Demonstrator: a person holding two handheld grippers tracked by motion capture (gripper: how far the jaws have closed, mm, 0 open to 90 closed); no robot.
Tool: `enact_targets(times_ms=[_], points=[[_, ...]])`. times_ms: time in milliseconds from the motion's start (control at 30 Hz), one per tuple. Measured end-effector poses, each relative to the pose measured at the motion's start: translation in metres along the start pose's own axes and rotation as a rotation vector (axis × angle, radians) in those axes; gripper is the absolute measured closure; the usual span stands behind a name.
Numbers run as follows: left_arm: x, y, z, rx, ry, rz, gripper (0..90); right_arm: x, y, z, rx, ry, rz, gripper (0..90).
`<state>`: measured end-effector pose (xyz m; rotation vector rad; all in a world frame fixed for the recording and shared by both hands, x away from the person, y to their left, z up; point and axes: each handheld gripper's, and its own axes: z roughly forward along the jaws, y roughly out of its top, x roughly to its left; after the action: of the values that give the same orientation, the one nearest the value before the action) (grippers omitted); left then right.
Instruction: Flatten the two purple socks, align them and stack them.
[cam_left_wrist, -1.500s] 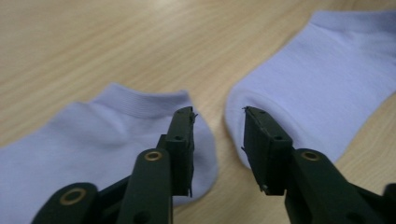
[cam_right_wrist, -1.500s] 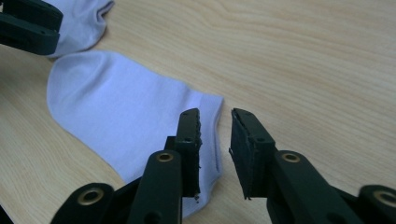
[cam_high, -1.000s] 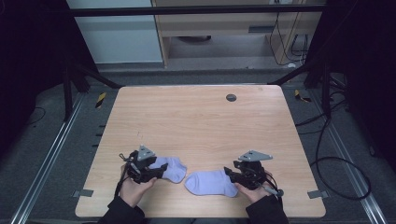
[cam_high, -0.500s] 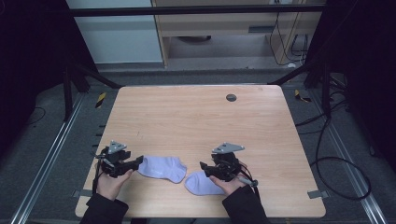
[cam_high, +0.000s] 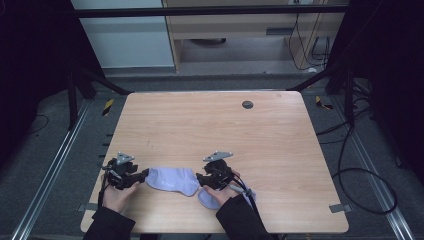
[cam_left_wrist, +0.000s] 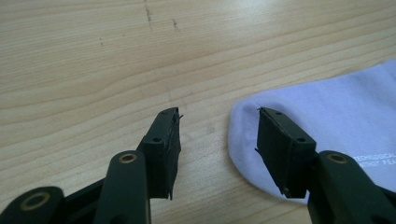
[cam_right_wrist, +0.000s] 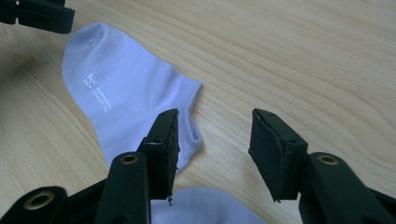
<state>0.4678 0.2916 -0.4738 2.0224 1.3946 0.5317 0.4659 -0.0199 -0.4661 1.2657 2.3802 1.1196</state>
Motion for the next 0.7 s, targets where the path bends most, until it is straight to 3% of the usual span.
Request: enact_targets(times_ms=[267,500,700], points=[[-0.004,-0.002,0.010,0.040,-0.014,0.022,56.4,0.012,0.002,0.028,0.054,-0.019,-0.020,58.8],[-0.004,-0.004,0.015,0.065,-0.026,0.018,66.1,0.014,-0.003,0.039,0.078,-0.027,-0.022,65.8],[-0.011,-0.002,0.015,0.080,-0.030,0.028,81.2,0.020,-0.004,0.039,0.087,-0.024,-0.042,82.2]])
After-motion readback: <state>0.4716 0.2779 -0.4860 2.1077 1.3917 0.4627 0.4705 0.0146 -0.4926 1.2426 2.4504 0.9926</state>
